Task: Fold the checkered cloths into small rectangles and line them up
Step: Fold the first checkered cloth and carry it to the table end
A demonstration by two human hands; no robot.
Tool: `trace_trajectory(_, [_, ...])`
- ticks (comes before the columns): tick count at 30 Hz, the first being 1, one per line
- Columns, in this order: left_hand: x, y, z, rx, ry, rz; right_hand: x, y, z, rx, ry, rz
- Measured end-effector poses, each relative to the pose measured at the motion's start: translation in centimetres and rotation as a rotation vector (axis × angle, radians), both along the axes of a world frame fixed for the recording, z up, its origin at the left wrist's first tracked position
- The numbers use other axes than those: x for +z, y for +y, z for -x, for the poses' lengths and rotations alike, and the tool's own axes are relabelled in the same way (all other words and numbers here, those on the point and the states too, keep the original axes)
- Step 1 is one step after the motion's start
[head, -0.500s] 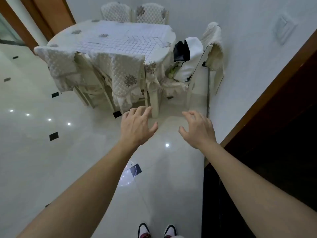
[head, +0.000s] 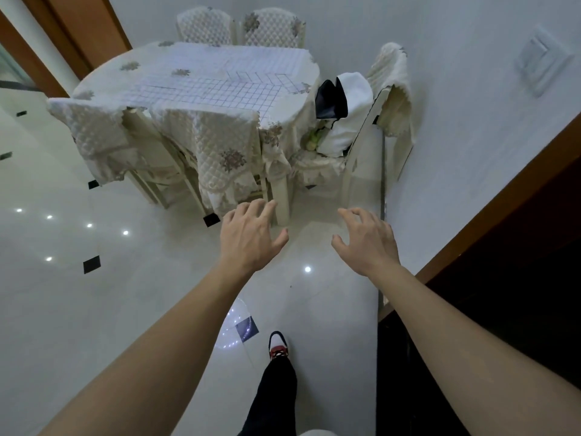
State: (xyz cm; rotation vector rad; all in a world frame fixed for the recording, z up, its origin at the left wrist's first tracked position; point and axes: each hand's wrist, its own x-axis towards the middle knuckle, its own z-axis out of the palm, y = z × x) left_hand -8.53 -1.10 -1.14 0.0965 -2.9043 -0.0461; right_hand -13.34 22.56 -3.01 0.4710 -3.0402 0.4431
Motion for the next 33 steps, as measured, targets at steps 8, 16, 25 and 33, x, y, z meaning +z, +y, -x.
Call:
trace_trajectory(8, [-1.1,-5.5,12.0,-0.028,-0.016,-0.019,-0.4,-5.5,11.5,-0.021,-0.016,-0.029])
trace_trajectory(16, [-0.5,-11.1,23.9,-0.053,-0.01,-0.055,0.1,-11.7,22.7,0.001,0.007,-0.046])
trace_trajectory(25, [-2.1,-11.3,36.2,-0.09,-0.055,-0.091,-1.7,-11.8,33.9,-0.017,-0.041,-0.047])
trace_trajectory(33, [-3.6,-10.0,49.7,0.039,-0.053,-0.099,-3.9,-10.6,49.3,0.051,-0.049,-0.018])
